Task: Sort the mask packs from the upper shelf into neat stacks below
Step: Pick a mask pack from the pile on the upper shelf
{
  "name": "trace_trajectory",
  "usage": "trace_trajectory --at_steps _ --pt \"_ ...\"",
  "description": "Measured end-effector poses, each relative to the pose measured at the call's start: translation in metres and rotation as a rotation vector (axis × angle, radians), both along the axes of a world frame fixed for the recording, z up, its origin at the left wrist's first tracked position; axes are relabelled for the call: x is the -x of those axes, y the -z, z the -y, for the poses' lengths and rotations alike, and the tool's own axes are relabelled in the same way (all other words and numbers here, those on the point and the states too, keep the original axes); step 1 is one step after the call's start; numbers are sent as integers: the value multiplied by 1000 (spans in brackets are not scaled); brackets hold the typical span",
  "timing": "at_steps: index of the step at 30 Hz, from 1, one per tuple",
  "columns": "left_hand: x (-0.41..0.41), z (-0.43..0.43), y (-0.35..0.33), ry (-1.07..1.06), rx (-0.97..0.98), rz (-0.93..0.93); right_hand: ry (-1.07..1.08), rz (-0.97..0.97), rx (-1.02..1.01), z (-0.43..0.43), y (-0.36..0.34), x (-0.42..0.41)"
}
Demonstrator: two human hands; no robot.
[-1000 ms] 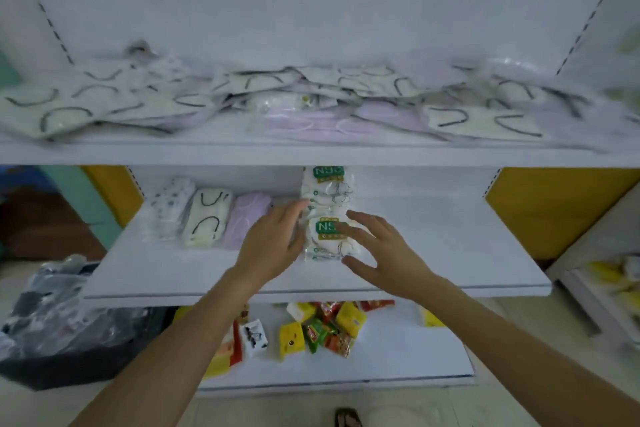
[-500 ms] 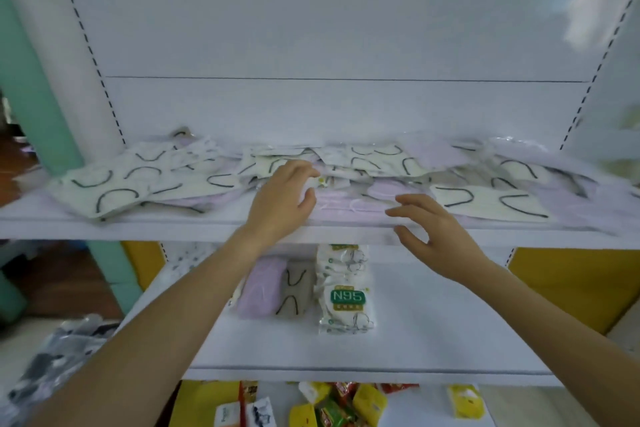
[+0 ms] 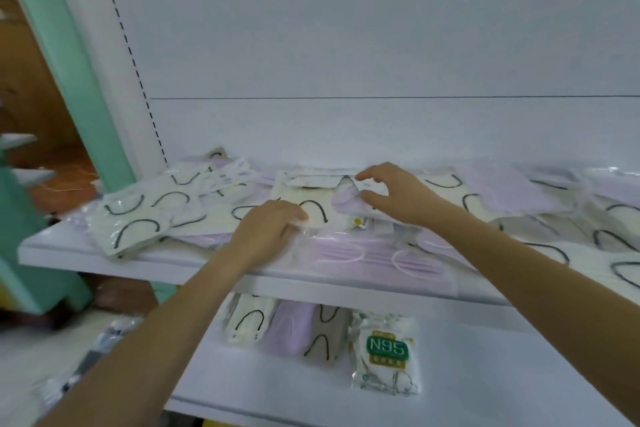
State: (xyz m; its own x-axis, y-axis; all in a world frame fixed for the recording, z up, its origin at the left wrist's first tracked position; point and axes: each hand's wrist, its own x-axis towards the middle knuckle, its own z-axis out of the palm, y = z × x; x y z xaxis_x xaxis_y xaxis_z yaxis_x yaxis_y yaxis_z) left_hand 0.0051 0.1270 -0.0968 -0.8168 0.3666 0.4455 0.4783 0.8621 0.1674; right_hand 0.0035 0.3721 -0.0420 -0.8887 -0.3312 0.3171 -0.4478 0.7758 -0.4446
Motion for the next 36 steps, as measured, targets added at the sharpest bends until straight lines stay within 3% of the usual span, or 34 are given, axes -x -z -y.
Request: trace_trajectory --at_steps 5,9,15,19,23,26,28,31,34,36 --pt "5 46 -11 18 47 25 23 89 -34 42 8 30" --pt "5 92 -27 -38 -129 67 69 74 -43 73 15 34" --pt "10 142 -52 124 -536 474 60 -94 16 130 18 19" --pt "12 156 -57 63 -554 493 -31 4 -43 172 22 4" --pt "10 169 -62 122 -488 739 -56 52 -88 203 25 -1" --pt "11 192 -65 64 -436 601 2 -43 43 217 20 -6" --pt "13 213 -63 -45 -570 442 0 -80 65 230 16 -10" --pt "14 254 -55 -235 -791 208 -177 -50 -11 262 19 -20" --pt "13 290 -42 -345 -844 218 -319 -40 -178 303 31 -26" --pt "7 305 -32 -406 -819 266 -304 8 -303 325 39 -25"
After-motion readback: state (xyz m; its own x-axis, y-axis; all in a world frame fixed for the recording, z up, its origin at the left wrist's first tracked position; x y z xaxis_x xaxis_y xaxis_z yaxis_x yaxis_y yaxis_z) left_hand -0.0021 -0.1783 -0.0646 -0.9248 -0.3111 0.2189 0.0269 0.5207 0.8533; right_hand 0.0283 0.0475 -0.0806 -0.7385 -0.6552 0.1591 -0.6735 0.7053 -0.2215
